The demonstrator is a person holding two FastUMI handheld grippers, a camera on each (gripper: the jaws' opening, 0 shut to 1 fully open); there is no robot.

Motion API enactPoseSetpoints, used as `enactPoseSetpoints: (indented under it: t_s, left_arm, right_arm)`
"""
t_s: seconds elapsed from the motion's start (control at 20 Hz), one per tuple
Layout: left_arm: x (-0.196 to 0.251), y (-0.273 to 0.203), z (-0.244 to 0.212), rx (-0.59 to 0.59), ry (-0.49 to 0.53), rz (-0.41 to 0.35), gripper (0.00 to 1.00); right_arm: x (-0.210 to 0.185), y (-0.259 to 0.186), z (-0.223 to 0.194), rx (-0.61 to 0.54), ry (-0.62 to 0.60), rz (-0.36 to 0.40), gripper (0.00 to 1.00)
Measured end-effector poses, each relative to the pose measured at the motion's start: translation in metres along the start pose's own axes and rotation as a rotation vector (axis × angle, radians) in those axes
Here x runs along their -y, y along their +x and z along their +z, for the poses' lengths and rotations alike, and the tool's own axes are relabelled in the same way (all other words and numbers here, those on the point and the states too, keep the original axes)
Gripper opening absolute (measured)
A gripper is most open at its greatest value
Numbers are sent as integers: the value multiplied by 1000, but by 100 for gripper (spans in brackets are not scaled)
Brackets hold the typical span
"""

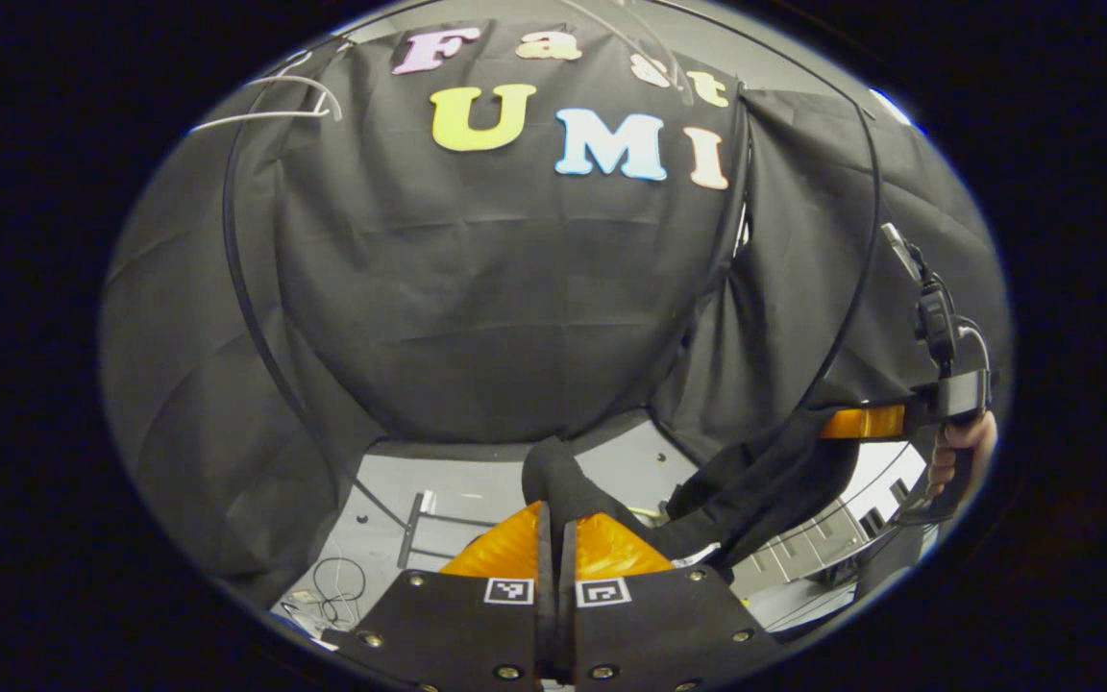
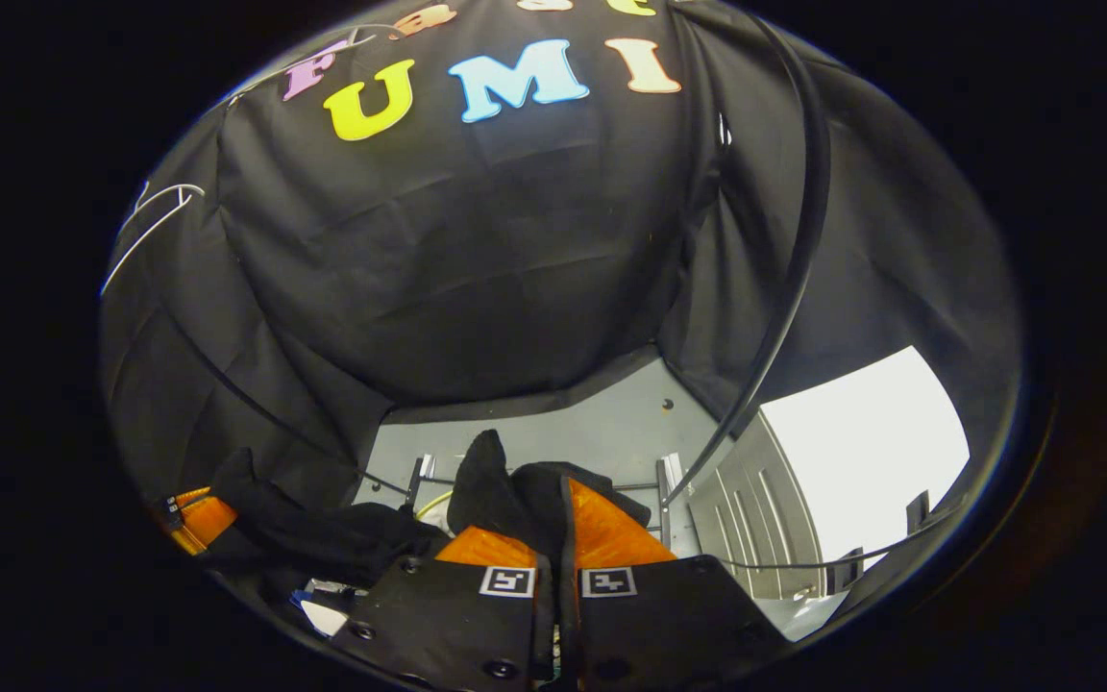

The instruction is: Grasp the clothes on the hanger with both hands and then place them into the laundry hamper below.

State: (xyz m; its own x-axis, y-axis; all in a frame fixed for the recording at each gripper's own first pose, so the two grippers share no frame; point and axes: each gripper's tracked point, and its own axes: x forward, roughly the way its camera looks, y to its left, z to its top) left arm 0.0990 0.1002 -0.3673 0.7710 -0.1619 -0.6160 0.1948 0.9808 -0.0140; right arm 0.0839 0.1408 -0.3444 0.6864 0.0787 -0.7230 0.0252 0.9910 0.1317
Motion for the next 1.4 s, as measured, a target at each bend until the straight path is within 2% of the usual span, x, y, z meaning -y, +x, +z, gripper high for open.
enactPoseSetpoints:
  t_s: [0.4,0.55,0.7,0.9,1.2,1.3,1.35,1.4]
  left_arm:
    - [-9,41,-70,-114,-6,-10,1]
    - [-3,44,-66,-108,13,-35,1]
    - [0,51,-70,-119,27,-48,1]
    - [7,50,-82,-136,-5,-55,1]
    - [5,45,-86,-156,0,-32,1]
    - [-2,42,-96,-182,25,1,1]
    - [-6,42,-99,-193,39,23,8]
    - [-8,36,-100,-194,45,37,23]
  right_arm:
    - [-16,39,-65,-144,-39,-4,4]
    - [-24,42,-84,-217,-4,14,4]
    - [-27,38,-96,-228,-37,17,4]
    - [-30,38,-101,-244,-63,19,4]
    - [-35,37,-125,-299,-86,31,6]
    - [-42,36,-133,-327,-83,48,10]
    - [-48,33,-138,-344,-73,67,30]
    - [-51,32,-138,-355,-66,77,49]
